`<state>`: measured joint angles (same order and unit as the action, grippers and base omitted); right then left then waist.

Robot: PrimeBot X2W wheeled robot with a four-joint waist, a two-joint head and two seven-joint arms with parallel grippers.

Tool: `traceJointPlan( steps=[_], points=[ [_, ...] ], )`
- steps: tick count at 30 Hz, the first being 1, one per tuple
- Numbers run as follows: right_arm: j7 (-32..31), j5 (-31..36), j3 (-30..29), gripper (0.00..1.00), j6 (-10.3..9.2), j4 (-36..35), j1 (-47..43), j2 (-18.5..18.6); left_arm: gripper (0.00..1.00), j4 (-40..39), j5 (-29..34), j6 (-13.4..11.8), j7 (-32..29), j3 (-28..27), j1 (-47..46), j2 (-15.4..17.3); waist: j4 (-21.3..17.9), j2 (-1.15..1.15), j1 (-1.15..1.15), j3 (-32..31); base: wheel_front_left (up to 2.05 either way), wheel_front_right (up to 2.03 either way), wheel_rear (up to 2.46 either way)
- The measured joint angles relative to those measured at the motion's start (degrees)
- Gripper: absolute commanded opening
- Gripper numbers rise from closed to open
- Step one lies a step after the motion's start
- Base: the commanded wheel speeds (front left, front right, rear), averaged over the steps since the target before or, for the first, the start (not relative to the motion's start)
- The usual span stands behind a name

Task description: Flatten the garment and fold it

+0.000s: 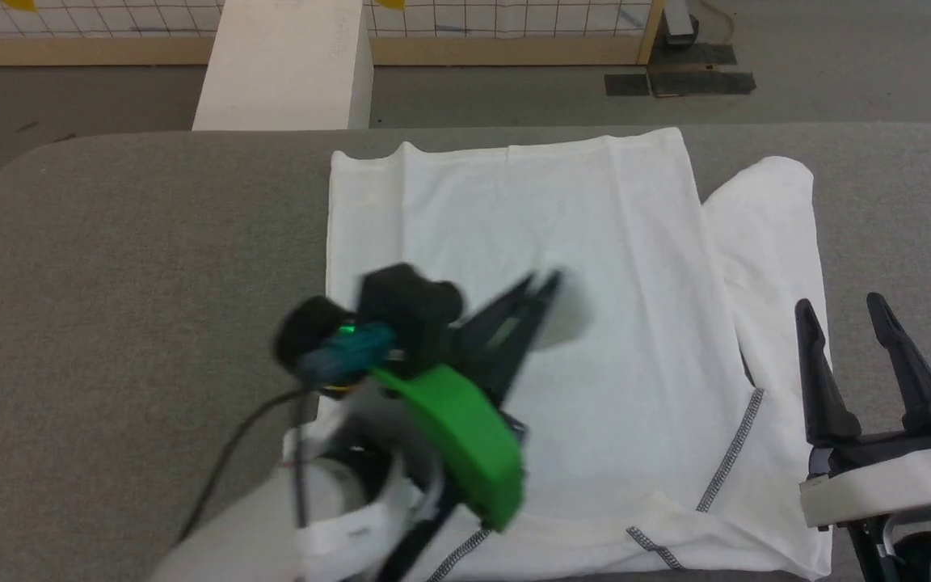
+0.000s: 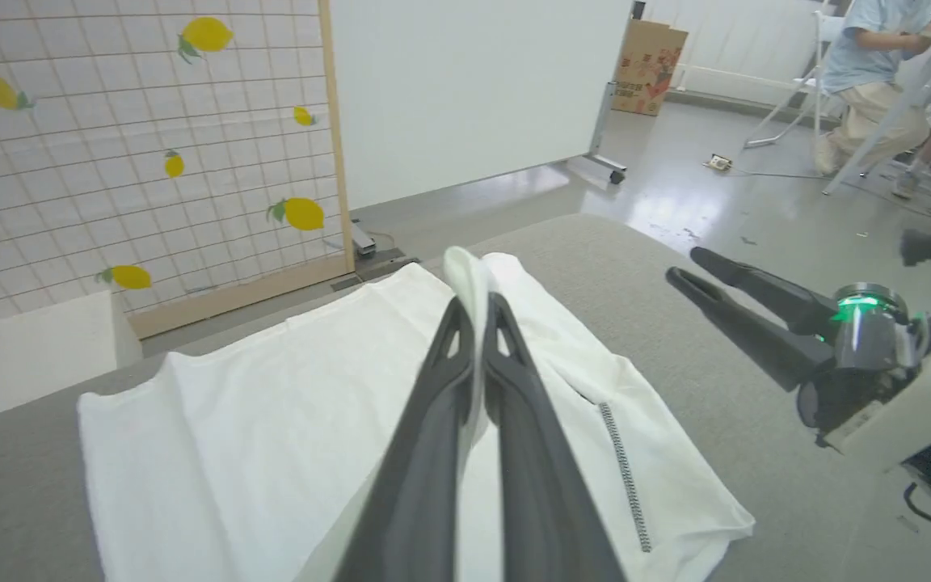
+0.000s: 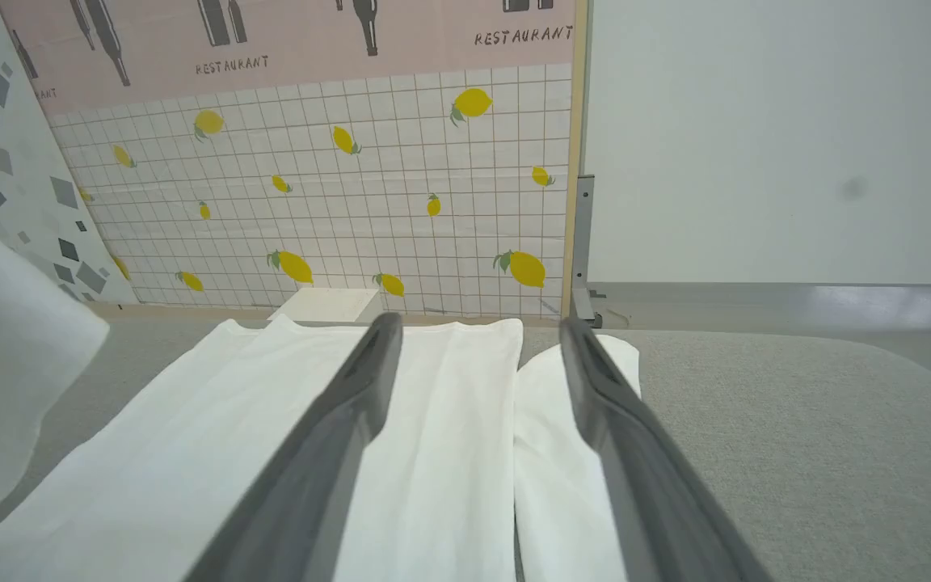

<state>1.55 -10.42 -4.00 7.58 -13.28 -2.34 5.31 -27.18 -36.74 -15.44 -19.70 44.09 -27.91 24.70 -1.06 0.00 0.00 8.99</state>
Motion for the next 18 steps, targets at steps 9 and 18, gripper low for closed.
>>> traceJointPlan(
  steps=[9,18],
  points=[
    [0.5,-0.4,0.0,1.00,0.00,0.8,0.6,-0.1,0.00,25.9,0.2,9.5,2.2,13.2,-5.6,-15.6,-3.9,0.00,0.00,1.9,0.00,0.00,0.00],
    [1.4,-0.7,0.7,1.00,0.00,1.8,1.6,-0.3,0.00,43.4,0.7,14.4,6.2,18.6,-6.8,-20.4,-7.3,0.00,0.00,4.7,0.00,0.00,0.00]
  ],
)
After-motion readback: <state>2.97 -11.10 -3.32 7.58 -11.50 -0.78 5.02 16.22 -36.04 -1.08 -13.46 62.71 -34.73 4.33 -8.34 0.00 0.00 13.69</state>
